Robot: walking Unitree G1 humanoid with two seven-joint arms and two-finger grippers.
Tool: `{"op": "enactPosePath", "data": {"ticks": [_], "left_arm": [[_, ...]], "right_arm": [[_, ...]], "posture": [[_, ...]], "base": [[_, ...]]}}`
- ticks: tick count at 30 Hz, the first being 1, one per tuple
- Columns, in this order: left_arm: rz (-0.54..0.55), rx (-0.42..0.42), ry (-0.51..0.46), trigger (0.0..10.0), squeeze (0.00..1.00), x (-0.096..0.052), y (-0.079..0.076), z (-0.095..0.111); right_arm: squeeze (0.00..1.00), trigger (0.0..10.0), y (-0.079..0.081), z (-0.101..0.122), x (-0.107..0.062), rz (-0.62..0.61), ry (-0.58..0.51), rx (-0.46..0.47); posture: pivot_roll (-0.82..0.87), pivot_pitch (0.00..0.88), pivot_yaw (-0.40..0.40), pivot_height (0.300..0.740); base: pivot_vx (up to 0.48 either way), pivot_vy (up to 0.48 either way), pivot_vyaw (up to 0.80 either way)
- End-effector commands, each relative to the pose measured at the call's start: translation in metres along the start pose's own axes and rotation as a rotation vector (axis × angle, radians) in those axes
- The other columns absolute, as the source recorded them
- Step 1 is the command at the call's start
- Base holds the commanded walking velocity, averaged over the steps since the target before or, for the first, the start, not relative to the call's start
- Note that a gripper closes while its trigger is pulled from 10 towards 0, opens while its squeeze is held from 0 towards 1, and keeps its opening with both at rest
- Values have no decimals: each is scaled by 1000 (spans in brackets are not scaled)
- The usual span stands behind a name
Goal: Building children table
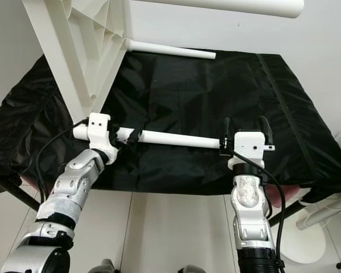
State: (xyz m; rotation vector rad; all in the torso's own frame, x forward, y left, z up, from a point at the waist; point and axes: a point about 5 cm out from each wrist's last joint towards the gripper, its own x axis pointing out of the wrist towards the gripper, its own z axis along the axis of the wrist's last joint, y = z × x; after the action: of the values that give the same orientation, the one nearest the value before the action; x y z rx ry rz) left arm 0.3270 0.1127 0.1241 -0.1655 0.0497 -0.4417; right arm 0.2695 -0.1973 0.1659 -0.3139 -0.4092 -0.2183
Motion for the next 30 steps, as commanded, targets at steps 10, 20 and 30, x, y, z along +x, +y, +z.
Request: {"op": "enactPosePath", "data": {"ticks": [10, 20, 30], "left_arm": [[-363, 3, -1, 10000, 0, -32, -22, -4], [-119, -167, 173, 10000, 0, -19, -12, -14], [59, -417, 148, 10000, 0, -5, 0, -4]], "right_arm": [[0, 10000, -3, 3, 1, 9, -16, 3], [0, 10000, -5, 14, 6, 16, -62, -30], [0, 10000, -5, 26, 9, 21, -114, -85]], "posture": [[47, 4, -27, 740], [41, 11, -23, 740], [34, 12, -14, 740]], "base": [[0, 0, 0], [0, 0, 0], [0, 0, 0]]}}
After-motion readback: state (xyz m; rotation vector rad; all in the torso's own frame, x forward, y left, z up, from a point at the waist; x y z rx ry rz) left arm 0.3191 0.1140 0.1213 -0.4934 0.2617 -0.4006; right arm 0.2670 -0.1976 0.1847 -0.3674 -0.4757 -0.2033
